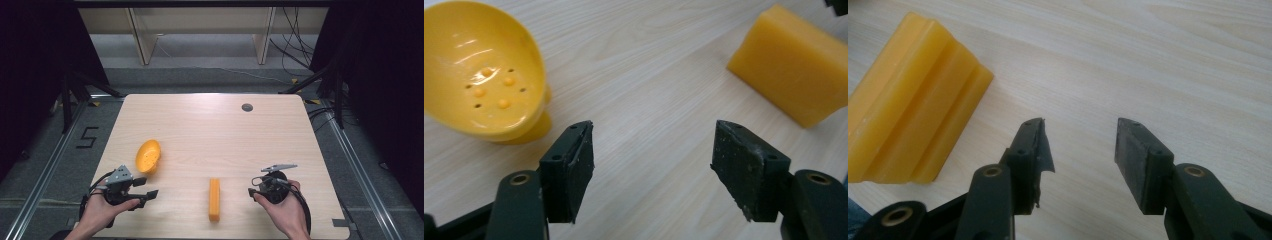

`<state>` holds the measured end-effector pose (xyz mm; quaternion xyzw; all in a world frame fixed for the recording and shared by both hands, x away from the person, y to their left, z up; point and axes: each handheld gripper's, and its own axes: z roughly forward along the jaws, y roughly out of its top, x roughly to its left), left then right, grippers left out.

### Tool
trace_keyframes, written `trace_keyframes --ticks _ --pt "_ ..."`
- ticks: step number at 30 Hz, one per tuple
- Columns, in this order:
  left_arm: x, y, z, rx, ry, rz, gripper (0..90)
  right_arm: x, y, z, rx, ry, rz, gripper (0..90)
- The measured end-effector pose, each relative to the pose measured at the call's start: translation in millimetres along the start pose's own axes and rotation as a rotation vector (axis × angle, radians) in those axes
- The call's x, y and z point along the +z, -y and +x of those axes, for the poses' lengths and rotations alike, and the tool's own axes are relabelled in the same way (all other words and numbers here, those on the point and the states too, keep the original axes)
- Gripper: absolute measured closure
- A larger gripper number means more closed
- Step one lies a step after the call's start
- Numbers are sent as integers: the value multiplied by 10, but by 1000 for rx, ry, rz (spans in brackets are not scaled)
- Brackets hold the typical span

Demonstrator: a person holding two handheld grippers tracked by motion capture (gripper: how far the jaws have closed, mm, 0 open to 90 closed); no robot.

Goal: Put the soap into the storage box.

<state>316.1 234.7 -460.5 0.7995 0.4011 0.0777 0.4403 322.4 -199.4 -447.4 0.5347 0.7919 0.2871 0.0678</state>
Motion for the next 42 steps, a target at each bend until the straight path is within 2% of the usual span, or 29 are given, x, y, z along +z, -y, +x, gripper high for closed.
trace_keyframes --ticks 1,2,3,4,5,6,8,9,10,11,13,14,15,16,18,19,20,22,23,24,25,27,29,30,33,34,35,41,42 --pt "9 -34 -45 -22 -2 6 320 -4 -1 -10 -8 2 1 549" --pt "9 -34 -45 -22 -2 6 316 -4 -1 -10 -8 2 1 549" --pt "38 -95 -112 -62 33 13 312 -12 -8 -11 -3 6 4 547" --pt "38 -95 -112 -62 33 13 309 -8 -5 -12 -9 11 -6 547" --pt "82 -180 -229 -100 57 39 306 -21 -9 0 -19 38 -1 546" --pt "109 -217 -277 -103 68 56 306 -16 -10 3 -13 39 -10 546" --pt "174 -288 -373 -102 82 79 303 -10 -11 3 -13 38 -21 545" --pt "174 -288 -373 -102 82 79 299 -10 -11 3 -13 38 -21 545" --pt "242 -358 -456 -86 80 102 297 -31 -23 19 -2 42 7 545" --pt "242 -358 -456 -86 80 102 295 -31 -23 19 -2 42 7 545" --pt "343 -463 -583 -61 72 134 294 -24 -25 8 -7 44 5 544" --pt "343 -463 -583 -61 72 134 289 -17 -26 2 -11 48 -4 544" --pt "414 -520 -670 -35 74 155 287 -1 -20 0 0 66 -12 543" --pt "436 -538 -694 -20 76 172 287 -9 -20 7 3 45 -13 543" --pt "474 -555 -739 -23 77 178 287 -16 -22 -8 -6 52 12 543" --pt "511 -576 -774 -23 82 199 287 1 -11 -16 -10 67 -15 542" --pt "578 -606 -831 -24 85 222 286 -7 -14 -12 -8 52 -13 542" --pt "608 -623 -848 -16 82 235 286 -6 -14 -10 -4 52 -13 542" --pt "669 -653 -881 -26 78 254 287 -6 -15 -8 -4 54 -13 542" --pt "696 -672 -889 -26 78 265 288 -8 -17 -12 -12 68 -5 542" --pt "724 -681 -917 -51 74 251 291 -21 -27 -7 -2 72 22 542" --pt "747 -706 -920 -43 81 267 292 -21 -28 -5 -3 73 22 543" --pt "810 -749 -974 -78 101 265 292 -8 -21 2 11 65 -3 542" --pt "824 -772 -973 -51 109 290 292 -14 -23 2 5 52 -5 543" --pt "874 -789 -1015 -64 98 291 291 -13 -23 -8 -4 53 -1 542" --pt "907 -810 -1015 -20 97 335 291 -13 -22 -11 -5 53 1 543" --pt "927 -820 -1017 -4 95 352 291 -14 -22 -11 -5 54 2 543" --pt "1029 -837 -1085 -15 63 384 286 -11 -18 -11 -1 50 6 542" --pt "1051 -836 -1094 -25 69 381 288 2 -13 -22 -19 54 -1 543"
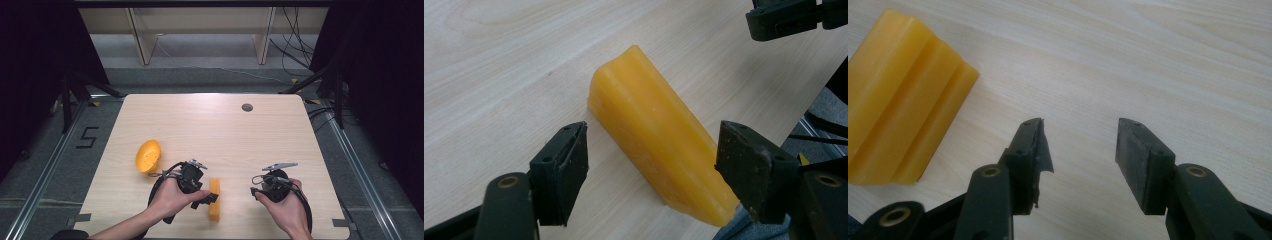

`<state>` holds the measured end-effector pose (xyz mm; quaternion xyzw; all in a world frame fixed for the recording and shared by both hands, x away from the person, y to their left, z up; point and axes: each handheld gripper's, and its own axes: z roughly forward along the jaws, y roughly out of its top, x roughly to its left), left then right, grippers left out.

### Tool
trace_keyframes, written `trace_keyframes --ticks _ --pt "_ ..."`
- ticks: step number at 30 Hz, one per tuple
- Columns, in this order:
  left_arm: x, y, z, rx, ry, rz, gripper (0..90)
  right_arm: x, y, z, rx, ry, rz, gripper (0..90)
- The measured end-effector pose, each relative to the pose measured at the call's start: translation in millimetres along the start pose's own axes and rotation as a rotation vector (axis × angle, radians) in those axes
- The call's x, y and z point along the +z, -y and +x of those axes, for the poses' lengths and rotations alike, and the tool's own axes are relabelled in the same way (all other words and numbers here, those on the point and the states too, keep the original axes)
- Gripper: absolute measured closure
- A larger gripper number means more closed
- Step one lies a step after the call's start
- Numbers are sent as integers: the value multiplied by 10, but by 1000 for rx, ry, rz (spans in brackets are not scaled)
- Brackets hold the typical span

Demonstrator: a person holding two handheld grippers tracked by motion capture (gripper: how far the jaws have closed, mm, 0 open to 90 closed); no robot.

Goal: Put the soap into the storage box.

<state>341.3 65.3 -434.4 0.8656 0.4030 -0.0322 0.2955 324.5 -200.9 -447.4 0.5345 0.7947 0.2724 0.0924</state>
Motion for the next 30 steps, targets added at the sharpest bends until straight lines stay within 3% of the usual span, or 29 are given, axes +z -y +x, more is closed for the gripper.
trace_keyframes --ticks 2,3,4,5,8,10,11,13,18,22,24,27,30 --pt "13 -21 -11 1 -9 18 289 2 -1 -1 -3 -1 1 543" --pt "49 -29 -27 -31 -2 -7 289 2 -1 -1 -3 -1 1 543" --pt "53 -42 -5 -8 3 22 289 2 -2 -1 -2 -2 2 542" --pt "65 -51 -16 -14 -12 24 288 6 -2 -6 -6 -3 0 543" --pt "109 -71 -13 -31 -3 29 281 -3 -8 -9 -6 4 40 542" --pt "118 -86 -22 -40 -11 24 278 -2 -6 -7 -6 -2 31 543" --pt "126 -87 -19 -45 -4 18 277 -5 -6 6 15 2 41 542" --pt "120 -98 -30 -45 -15 37 274 24 1 -5 11 13 16 542" --pt "123 -112 -48 -33 2 38 287 19 1 1 8 -1 23 540" --pt "157 -118 -65 -35 -11 42 285 31 -1 1 22 6 29 539" --pt "176 -122 -77 -40 -15 49 283 10 -5 -5 5 7 67 538" --pt "217 -121 -85 -40 -20 59 283 18 -3 5 18 7 55 535" --pt "261 -111 -99 -63 -18 68 281 31 2 -1 31 2 60 533"
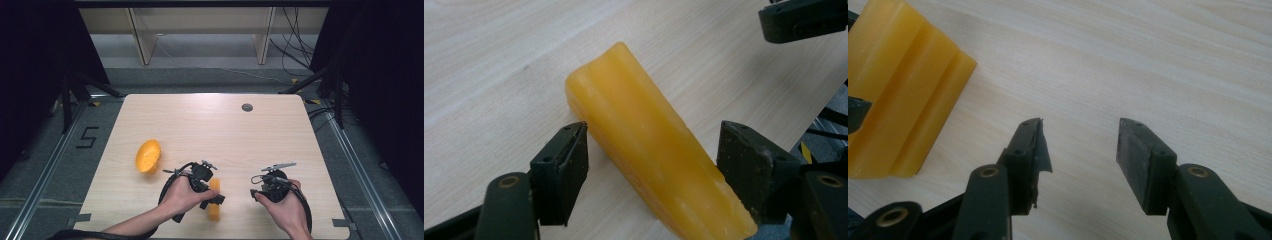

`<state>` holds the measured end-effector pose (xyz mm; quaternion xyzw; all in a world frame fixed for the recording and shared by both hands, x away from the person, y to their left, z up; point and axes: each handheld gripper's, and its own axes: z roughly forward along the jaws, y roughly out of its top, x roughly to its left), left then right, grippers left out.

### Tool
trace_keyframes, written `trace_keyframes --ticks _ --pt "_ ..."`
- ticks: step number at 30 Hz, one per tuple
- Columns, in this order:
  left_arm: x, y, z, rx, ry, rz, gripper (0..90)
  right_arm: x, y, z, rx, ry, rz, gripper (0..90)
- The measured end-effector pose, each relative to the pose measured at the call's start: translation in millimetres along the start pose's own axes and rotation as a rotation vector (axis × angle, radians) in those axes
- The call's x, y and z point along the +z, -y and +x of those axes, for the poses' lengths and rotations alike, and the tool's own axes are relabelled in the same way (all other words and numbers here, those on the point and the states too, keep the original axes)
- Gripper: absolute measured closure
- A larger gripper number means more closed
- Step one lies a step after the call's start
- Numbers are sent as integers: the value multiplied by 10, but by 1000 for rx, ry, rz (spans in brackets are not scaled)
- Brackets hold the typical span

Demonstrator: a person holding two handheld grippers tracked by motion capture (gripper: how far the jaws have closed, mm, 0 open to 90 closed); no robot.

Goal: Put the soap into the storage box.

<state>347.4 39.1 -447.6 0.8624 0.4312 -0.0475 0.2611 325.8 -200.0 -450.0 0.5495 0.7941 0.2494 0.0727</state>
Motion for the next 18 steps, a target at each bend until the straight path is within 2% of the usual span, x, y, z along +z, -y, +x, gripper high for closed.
trace_keyframes --ticks 5,6,9,11,15,16,18 --pt "35 -22 1 -8 9 19 289 5 3 -9 -15 -12 2 532" --pt "32 -32 -9 -19 -4 28 291 5 7 -19 -26 -13 5 532" --pt "36 -52 0 -28 3 43 303 7 7 -23 -33 -11 11 531" --pt "39 -70 8 -51 5 55 327 6 7 -21 -28 -12 11 531" --pt "27 -79 26 -52 4 68 378 17 5 -12 -5 -6 7 531" --pt "20 -82 27 -47 1 75 395 16 8 -33 -30 10 16 531" --pt "-7 -93 32 -24 -8 104 425 17 6 -22 -19 2 14 531"
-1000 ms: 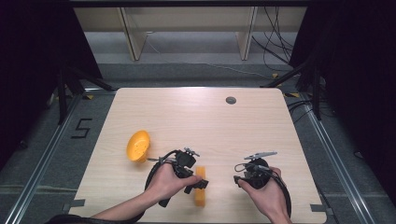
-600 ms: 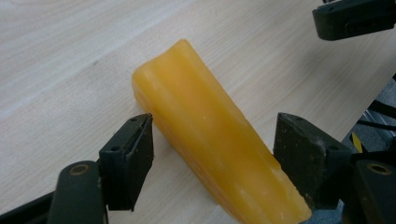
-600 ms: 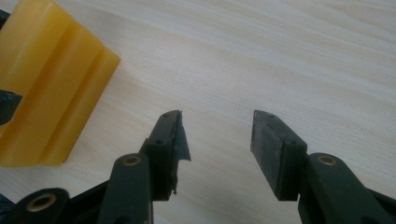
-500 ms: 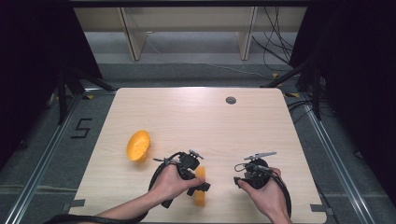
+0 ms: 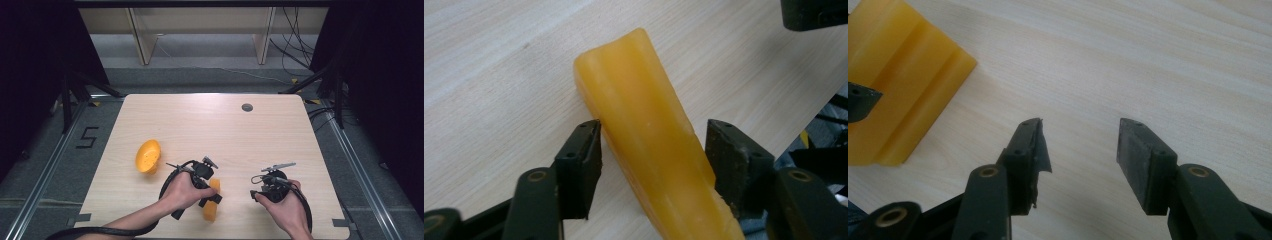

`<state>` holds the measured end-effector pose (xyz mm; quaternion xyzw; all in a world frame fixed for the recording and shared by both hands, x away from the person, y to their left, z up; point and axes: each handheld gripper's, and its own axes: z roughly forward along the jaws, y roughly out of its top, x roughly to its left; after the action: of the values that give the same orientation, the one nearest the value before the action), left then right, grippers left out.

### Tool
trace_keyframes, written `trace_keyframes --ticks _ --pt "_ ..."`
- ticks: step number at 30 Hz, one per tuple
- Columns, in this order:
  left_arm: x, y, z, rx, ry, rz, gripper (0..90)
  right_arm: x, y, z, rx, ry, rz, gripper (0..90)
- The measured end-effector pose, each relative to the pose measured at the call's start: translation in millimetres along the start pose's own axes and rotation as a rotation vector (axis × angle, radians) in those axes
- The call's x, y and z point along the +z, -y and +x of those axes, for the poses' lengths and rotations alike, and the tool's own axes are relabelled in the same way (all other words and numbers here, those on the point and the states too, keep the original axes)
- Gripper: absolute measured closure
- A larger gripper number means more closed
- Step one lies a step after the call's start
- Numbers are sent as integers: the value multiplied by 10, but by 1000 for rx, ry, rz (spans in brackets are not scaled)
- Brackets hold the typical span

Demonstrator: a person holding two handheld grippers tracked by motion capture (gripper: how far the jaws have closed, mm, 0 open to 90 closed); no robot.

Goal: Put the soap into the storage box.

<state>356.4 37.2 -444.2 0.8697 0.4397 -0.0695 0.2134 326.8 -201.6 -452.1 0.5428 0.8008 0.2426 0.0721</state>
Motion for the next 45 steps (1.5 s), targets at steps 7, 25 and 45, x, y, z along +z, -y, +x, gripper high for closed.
trace_keyframes --ticks 7,25,45 --pt "-49 -21 7 82 -84 78 521 -2 2 9 3 -22 1 530" --pt "4 -7 2 194 -81 124 599 3 7 9 6 -23 -2 527" --pt "-212 87 47 343 -95 59 609 -17 10 -4 -6 -27 1 526"
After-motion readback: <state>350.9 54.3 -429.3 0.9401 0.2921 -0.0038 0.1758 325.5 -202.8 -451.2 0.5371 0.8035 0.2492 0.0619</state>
